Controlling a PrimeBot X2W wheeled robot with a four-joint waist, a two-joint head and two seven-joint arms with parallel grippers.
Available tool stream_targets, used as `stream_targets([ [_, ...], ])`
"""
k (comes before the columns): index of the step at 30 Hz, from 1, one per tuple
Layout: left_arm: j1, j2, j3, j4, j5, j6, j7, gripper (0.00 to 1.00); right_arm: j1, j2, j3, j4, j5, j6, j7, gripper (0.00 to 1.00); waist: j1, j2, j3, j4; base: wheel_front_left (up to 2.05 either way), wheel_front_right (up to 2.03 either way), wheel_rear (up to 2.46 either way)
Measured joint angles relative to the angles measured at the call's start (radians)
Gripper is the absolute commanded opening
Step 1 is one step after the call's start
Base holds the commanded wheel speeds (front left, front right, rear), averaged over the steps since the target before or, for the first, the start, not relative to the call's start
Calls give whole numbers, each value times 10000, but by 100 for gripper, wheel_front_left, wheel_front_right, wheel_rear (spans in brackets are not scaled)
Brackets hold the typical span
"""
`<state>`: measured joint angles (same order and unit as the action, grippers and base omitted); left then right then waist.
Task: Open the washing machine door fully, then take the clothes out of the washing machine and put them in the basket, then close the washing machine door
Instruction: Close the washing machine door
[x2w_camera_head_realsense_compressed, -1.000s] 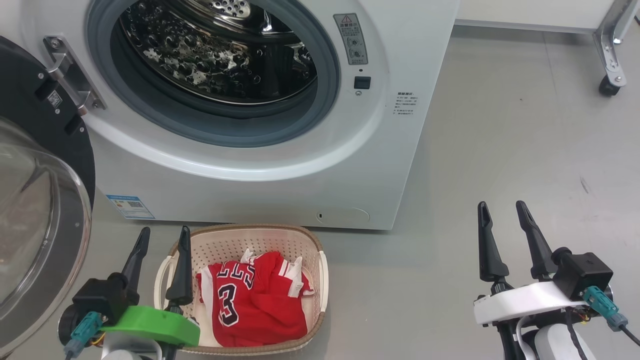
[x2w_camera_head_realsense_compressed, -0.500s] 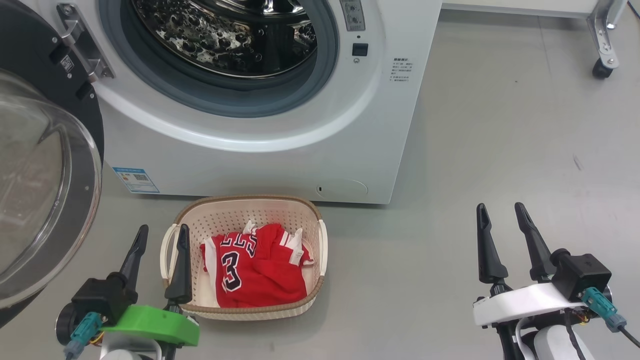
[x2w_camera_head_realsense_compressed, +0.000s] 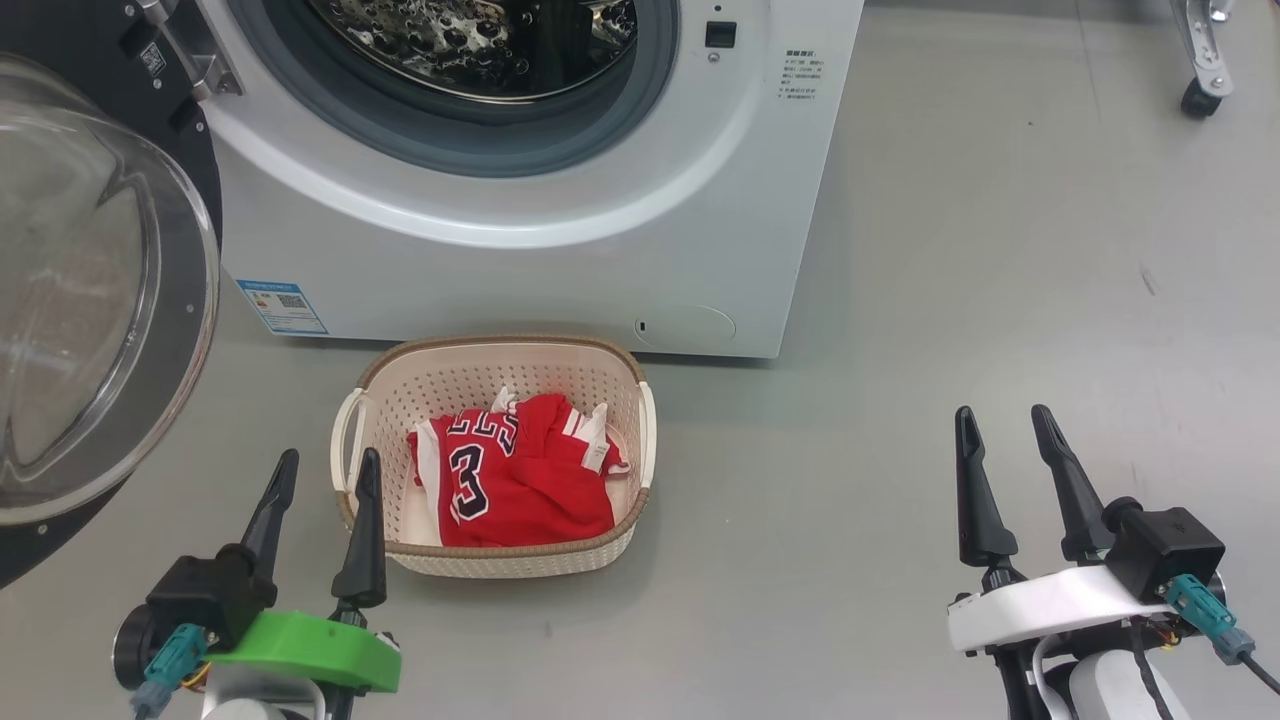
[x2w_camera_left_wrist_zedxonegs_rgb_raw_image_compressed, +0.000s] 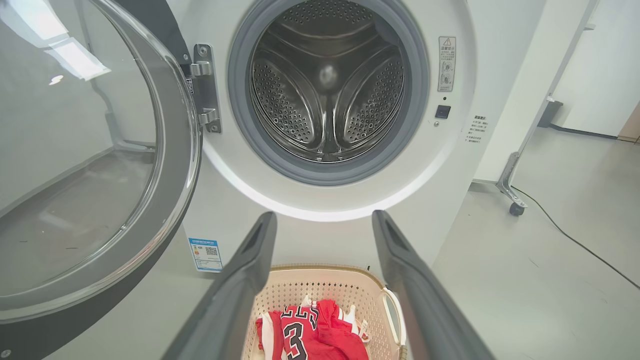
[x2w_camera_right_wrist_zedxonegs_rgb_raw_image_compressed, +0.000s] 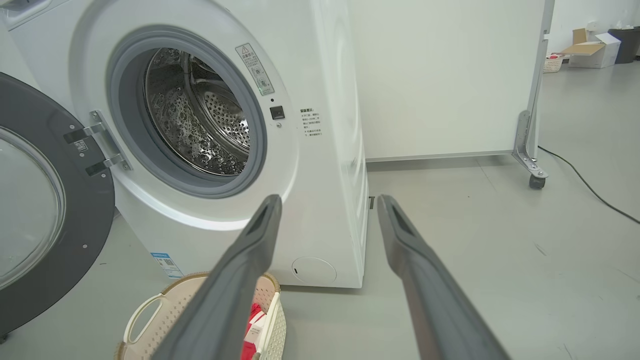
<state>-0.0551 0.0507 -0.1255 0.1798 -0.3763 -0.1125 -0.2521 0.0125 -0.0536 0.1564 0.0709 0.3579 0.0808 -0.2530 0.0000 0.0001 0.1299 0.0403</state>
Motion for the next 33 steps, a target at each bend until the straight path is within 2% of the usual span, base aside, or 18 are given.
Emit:
stream_targets([
  [33,0,-29,71,40,36,-75,0,100,-3,46,-38,10,0,6,0,100,0,0,107,42,-10,17,-7],
])
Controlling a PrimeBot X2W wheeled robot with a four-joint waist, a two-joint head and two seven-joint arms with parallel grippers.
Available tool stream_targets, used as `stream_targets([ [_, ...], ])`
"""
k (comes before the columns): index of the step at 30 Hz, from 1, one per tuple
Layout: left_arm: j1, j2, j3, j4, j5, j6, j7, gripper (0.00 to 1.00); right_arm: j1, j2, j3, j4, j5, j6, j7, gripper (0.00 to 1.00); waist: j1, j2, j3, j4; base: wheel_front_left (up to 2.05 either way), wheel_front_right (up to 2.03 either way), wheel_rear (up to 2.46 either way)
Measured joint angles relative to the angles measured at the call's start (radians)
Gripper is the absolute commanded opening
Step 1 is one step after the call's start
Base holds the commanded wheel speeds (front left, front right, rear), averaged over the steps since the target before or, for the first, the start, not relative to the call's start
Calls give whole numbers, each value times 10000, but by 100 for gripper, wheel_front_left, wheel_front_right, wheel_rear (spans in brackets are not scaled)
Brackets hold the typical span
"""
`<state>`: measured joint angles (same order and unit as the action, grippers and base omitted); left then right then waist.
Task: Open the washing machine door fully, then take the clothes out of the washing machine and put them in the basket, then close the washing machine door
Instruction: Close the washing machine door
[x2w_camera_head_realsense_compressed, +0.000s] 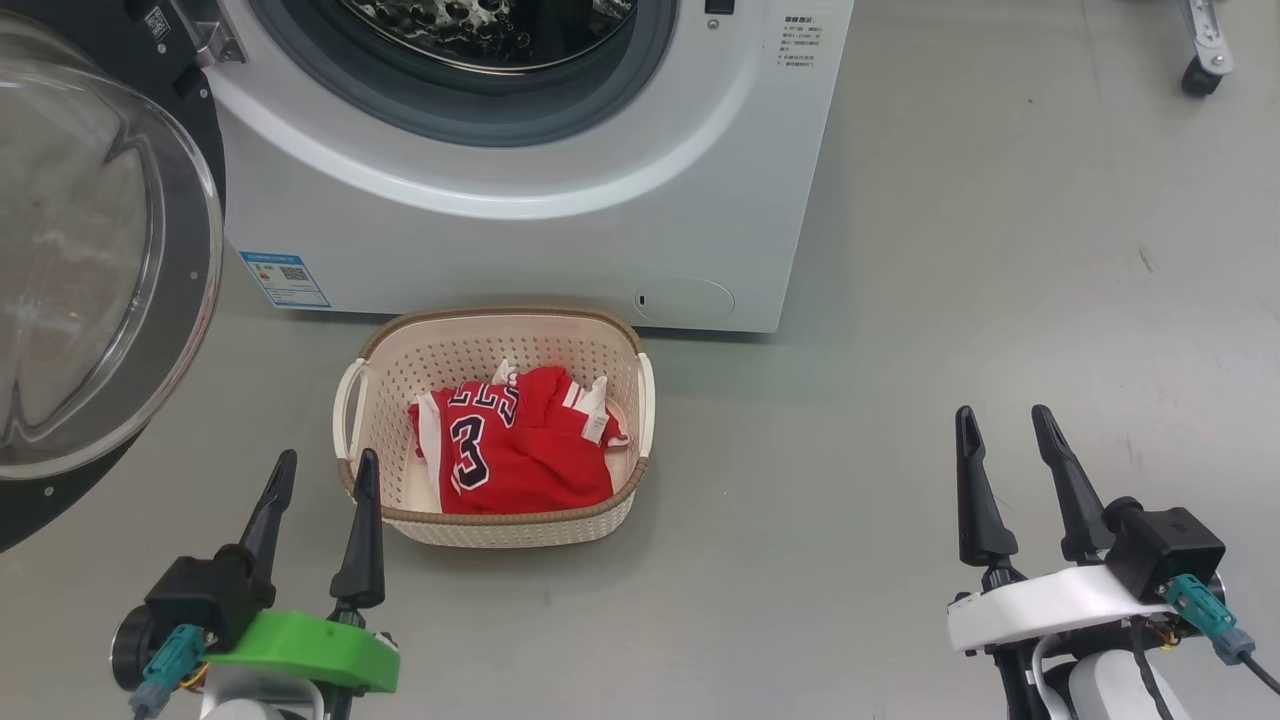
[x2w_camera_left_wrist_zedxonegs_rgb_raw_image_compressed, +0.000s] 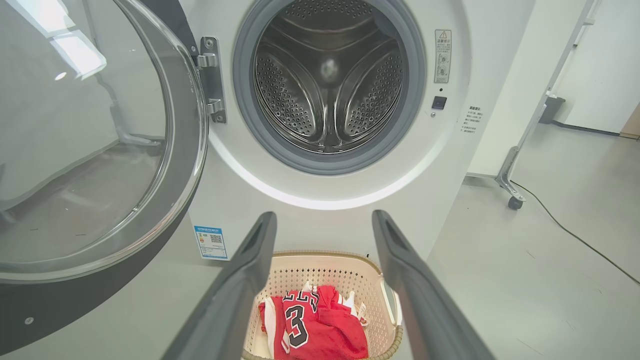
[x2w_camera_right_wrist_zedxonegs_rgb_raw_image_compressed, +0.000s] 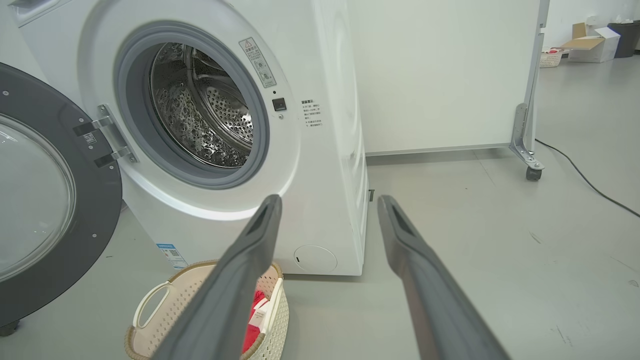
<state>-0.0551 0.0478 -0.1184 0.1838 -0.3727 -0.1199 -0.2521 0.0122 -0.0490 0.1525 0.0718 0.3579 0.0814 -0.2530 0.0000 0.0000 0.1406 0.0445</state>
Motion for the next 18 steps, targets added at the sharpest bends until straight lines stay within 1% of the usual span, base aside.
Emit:
stream_targets([
  [18,-2,-10,13,-8,130,0,0,100,-1,2,2,21,0,56,0,100,0,0,32,37,-1,6,-4],
])
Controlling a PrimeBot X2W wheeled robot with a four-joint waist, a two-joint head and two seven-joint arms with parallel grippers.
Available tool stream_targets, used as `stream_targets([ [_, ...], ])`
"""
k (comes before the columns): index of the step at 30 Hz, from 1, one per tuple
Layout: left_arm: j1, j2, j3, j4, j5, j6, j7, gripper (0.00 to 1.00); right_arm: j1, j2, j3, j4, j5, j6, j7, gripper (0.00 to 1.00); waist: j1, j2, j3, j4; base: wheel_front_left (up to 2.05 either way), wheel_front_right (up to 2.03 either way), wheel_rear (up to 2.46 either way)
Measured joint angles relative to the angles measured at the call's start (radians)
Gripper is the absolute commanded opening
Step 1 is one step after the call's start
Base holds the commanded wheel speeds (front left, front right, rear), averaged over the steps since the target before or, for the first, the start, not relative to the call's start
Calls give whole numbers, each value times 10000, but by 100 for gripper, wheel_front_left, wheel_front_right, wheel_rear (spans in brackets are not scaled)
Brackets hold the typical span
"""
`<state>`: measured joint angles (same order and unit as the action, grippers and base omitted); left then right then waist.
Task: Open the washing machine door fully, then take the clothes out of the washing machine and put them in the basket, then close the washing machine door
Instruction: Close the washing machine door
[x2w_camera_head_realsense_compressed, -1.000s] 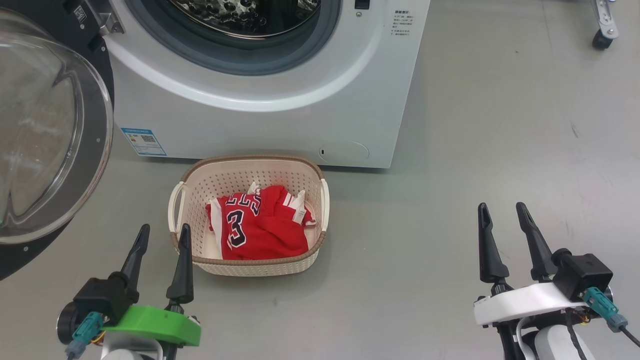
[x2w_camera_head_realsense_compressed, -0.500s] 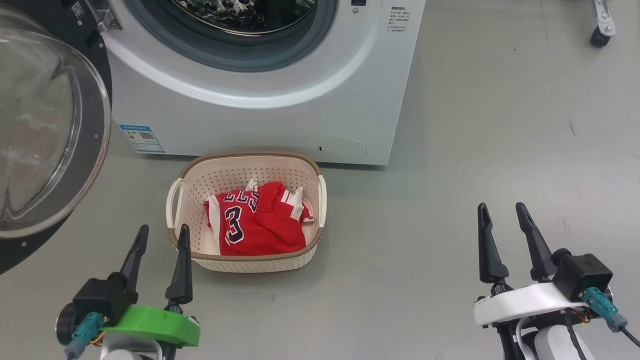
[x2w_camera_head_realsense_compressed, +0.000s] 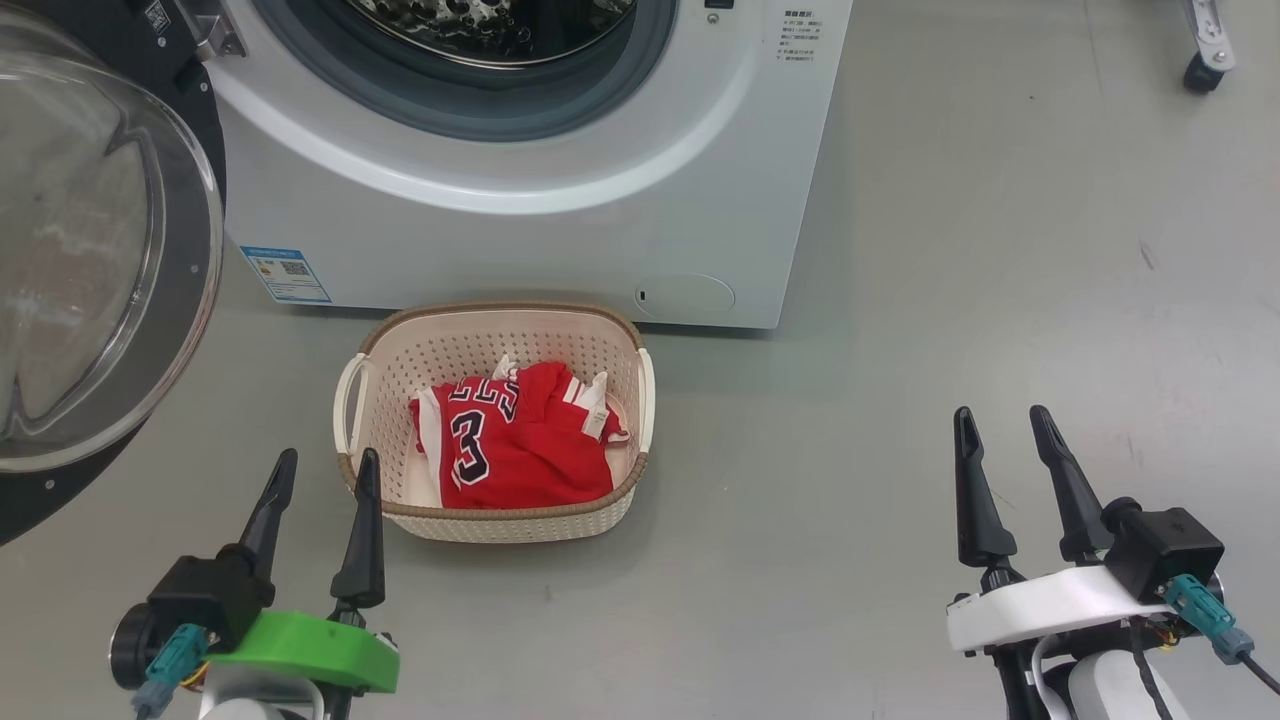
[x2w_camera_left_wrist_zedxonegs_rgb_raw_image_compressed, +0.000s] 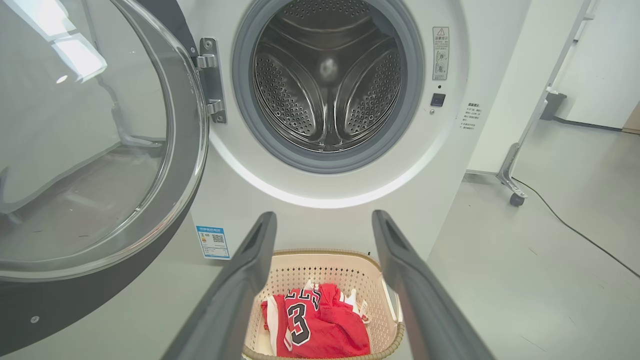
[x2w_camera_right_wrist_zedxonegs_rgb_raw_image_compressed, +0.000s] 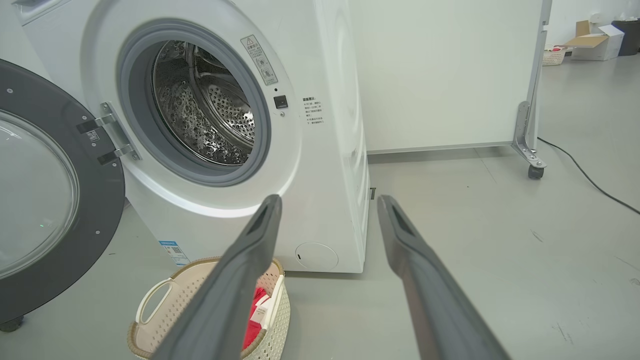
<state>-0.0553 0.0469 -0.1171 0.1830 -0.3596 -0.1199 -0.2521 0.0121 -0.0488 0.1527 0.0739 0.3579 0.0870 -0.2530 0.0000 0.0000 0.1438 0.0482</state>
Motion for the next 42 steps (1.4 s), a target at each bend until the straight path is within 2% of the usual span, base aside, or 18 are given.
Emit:
stream_targets([
  [11,-4,-4,50,12,100,0,0,100,-3,13,-38,10,0,0,0,100,0,0,-15,72,0,0,0],
  [19,-22,-23,-194,69,117,-2,0,100,3,17,-155,-12,0,0,0,100,0,0,-25,520,0,0,0],
  [28,-28,-31,-98,69,107,4,0,100,-2,-107,90,115,-77,75,0,100,0,0,-41,1486,0,0,0],
  [42,10,-38,67,-138,23,224,0,100,-159,-128,516,368,-86,176,8,100,0,0,-128,3372,0,0,0],
])
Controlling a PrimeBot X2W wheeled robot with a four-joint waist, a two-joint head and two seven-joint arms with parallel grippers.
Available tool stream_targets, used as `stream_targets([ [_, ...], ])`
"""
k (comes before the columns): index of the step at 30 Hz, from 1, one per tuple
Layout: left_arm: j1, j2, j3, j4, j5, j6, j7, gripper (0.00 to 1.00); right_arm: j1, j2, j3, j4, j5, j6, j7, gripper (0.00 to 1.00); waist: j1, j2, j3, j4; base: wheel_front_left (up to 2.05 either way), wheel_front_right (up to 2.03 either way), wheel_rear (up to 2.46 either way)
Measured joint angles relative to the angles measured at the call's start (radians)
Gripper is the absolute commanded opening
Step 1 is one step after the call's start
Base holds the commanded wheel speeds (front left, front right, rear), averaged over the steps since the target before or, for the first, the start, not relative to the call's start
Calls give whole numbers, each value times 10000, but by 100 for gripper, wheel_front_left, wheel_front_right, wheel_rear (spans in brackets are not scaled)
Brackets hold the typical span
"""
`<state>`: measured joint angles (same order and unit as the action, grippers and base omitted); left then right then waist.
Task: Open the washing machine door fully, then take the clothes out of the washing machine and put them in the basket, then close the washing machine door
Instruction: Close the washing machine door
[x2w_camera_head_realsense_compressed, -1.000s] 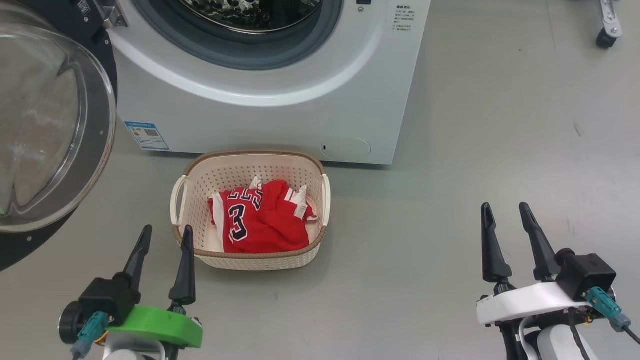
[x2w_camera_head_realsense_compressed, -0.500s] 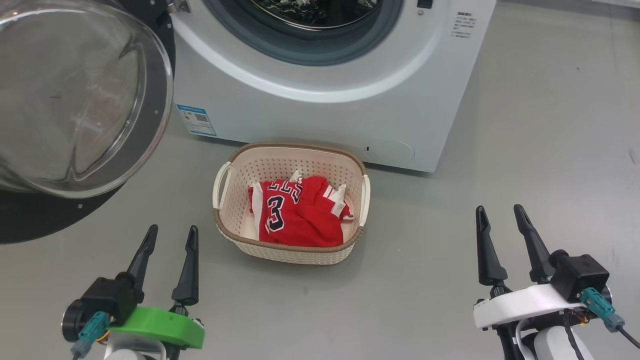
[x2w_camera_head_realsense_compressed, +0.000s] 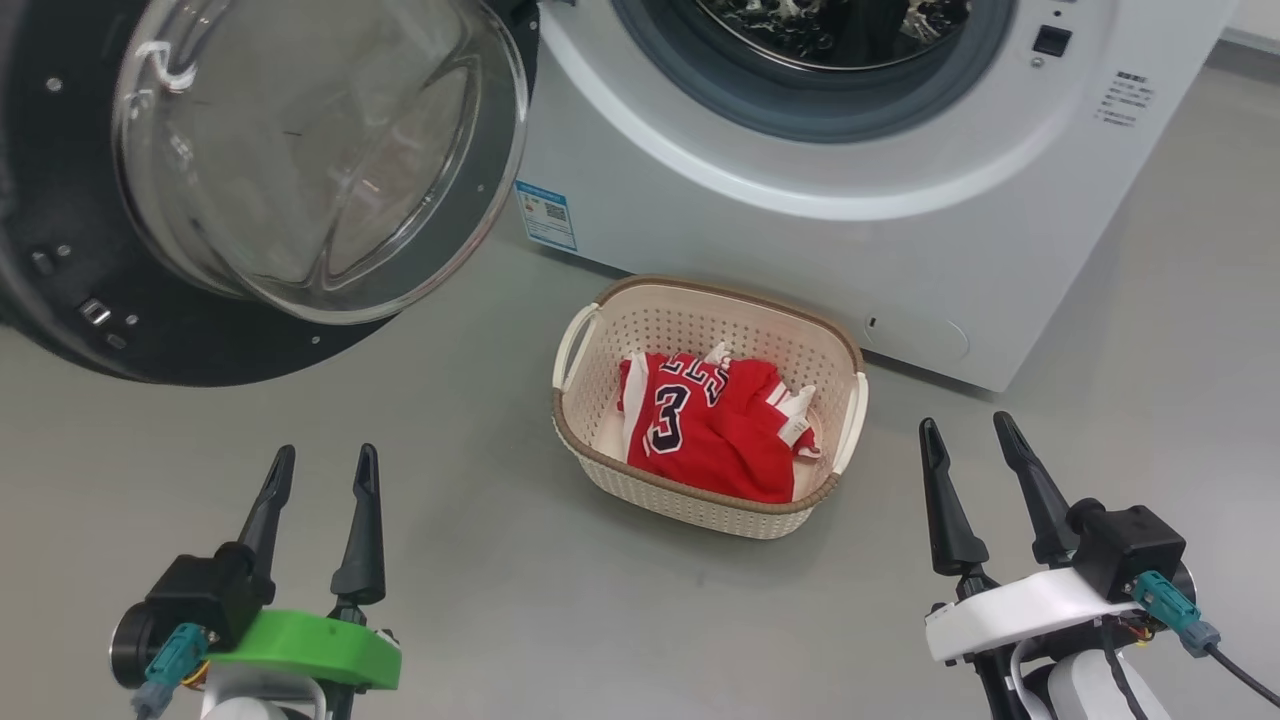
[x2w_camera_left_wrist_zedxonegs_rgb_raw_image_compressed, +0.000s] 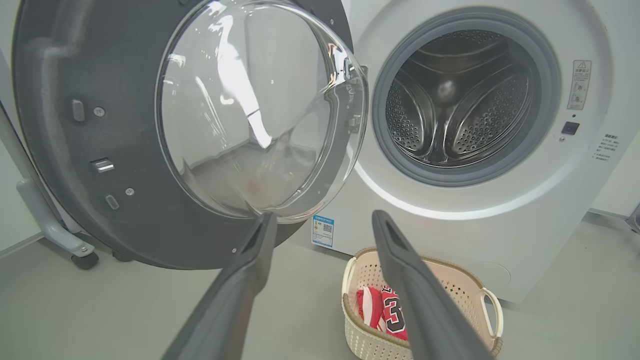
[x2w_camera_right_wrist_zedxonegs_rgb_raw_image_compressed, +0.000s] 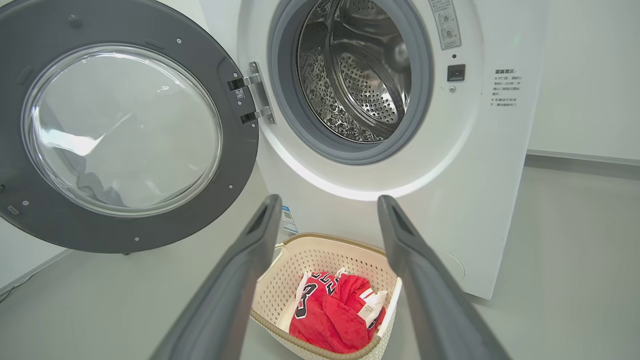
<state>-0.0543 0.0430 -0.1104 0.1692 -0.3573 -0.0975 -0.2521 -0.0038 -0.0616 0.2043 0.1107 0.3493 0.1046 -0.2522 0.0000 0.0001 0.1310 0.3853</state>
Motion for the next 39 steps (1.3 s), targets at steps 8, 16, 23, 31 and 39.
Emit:
stream_targets([
  [8,35,-23,8,-75,-188,94,0,100,-99,-10,94,146,13,17,0,100,0,0,-81,1083,0,0,0],
  [16,245,-21,286,-270,-297,224,0,100,-357,-6,378,311,15,77,2,100,0,0,-197,1619,0,0,0],
  [23,373,-21,341,-399,-299,234,0,100,-436,-6,447,430,33,84,2,100,0,0,-246,1684,0,0,0],
  [31,407,-21,385,-516,-299,309,0,100,-506,-8,506,502,61,86,2,100,0,-1,-191,1703,0,0,0],
  [39,494,-21,431,-685,-299,399,0,100,-622,-8,617,596,96,88,2,100,0,0,-141,1720,0,0,0],
])
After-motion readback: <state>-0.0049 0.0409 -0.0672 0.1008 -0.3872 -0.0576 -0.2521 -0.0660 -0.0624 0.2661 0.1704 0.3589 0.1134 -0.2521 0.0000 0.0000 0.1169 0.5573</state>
